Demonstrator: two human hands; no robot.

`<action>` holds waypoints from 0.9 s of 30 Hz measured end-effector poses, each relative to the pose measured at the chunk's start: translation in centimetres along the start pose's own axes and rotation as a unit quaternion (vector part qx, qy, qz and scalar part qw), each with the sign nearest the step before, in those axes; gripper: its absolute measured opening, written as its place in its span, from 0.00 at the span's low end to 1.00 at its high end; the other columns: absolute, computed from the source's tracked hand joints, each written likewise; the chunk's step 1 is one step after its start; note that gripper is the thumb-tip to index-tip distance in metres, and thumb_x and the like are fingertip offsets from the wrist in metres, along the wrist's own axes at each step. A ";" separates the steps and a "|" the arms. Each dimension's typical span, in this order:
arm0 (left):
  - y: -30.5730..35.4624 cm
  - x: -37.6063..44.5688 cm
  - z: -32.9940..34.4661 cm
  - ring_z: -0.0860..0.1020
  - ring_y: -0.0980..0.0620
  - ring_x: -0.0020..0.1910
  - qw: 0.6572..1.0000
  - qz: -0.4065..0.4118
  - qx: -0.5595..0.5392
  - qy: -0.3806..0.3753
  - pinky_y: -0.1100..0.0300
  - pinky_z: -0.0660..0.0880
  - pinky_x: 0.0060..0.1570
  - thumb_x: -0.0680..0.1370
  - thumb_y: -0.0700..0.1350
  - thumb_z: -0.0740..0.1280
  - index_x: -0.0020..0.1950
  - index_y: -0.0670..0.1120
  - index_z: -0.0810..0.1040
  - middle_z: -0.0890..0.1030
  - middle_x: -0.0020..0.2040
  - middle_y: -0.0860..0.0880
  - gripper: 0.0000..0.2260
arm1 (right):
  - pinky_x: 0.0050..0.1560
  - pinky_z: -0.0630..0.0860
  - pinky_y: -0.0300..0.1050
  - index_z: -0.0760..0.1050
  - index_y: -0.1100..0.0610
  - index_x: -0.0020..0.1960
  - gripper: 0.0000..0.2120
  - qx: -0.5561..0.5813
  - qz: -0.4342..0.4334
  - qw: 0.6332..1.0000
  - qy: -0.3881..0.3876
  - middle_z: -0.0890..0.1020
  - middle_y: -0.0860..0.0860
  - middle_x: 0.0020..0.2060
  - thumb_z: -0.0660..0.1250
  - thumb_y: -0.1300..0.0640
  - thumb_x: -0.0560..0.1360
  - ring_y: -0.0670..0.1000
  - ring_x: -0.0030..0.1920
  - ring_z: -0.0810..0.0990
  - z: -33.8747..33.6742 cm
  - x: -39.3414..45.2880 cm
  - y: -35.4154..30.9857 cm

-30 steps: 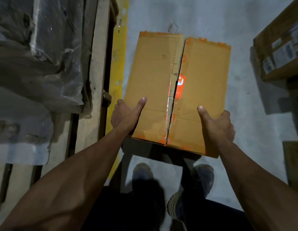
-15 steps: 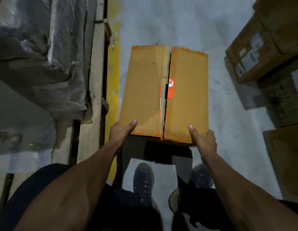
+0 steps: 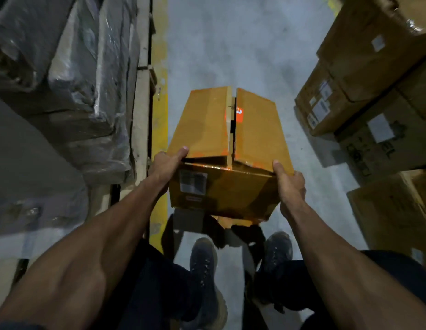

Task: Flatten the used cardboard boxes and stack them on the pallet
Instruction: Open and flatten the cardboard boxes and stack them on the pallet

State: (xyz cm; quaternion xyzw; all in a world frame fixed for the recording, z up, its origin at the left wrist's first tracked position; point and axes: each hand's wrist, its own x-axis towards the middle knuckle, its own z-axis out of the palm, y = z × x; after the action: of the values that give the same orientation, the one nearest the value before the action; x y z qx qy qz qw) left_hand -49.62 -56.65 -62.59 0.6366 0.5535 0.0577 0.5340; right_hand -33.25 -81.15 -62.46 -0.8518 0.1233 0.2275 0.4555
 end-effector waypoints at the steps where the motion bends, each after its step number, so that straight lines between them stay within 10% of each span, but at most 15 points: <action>1: 1.0 -0.3 -0.4 0.79 0.38 0.57 1.000 0.012 0.022 0.004 0.47 0.76 0.59 0.68 0.71 0.68 0.65 0.39 0.77 0.80 0.59 0.41 0.40 | 0.63 0.72 0.57 0.68 0.56 0.71 0.34 -0.004 -0.008 1.000 0.013 0.75 0.58 0.62 0.64 0.33 0.76 0.62 0.62 0.73 -0.4 -0.4 -0.5; 9: 4.4 -3.6 -3.2 0.81 0.41 0.52 0.990 0.112 0.086 0.019 0.43 0.77 0.58 0.60 0.83 0.57 0.55 0.47 0.81 0.83 0.52 0.45 0.44 | 0.68 0.69 0.64 0.67 0.50 0.73 0.38 -0.008 -0.106 0.994 0.033 0.74 0.53 0.67 0.66 0.34 0.68 0.59 0.68 0.70 -4.2 -3.8 -2.1; 16: 3.7 -6.3 -2.6 0.77 0.47 0.61 0.954 0.265 0.143 -0.011 0.45 0.73 0.64 0.76 0.58 0.70 0.74 0.52 0.62 0.78 0.64 0.49 0.30 | 0.70 0.67 0.66 0.55 0.48 0.79 0.38 -0.027 -0.141 0.989 0.019 0.67 0.54 0.74 0.71 0.46 0.76 0.60 0.72 0.67 -4.8 -3.1 -2.5; 23: -0.7 -6.4 -3.6 0.53 0.36 0.79 0.855 0.277 0.421 -0.123 0.43 0.61 0.74 0.60 0.78 0.67 0.80 0.57 0.35 0.32 0.79 0.43 0.61 | 0.55 0.69 0.52 0.61 0.53 0.69 0.31 -0.061 -0.174 0.980 0.074 0.70 0.55 0.67 0.69 0.39 0.75 0.59 0.64 0.73 -3.6 -1.1 -4.2; 27: -2.1 -5.8 -2.8 0.44 0.36 0.80 0.830 0.271 0.478 -0.098 0.46 0.59 0.75 0.62 0.70 0.74 0.77 0.55 0.27 0.25 0.76 0.41 0.65 | 0.64 0.71 0.62 0.56 0.48 0.76 0.34 -0.091 -0.225 0.970 -0.004 0.68 0.53 0.71 0.67 0.41 0.77 0.59 0.68 0.71 -3.7 0.6 -4.7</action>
State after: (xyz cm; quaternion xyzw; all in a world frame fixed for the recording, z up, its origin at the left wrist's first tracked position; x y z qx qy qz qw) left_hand -55.05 -59.79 -59.93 0.9392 0.2617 -0.1341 0.1770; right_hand -29.73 -81.60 -57.59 -0.8943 -0.0947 0.1329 0.4165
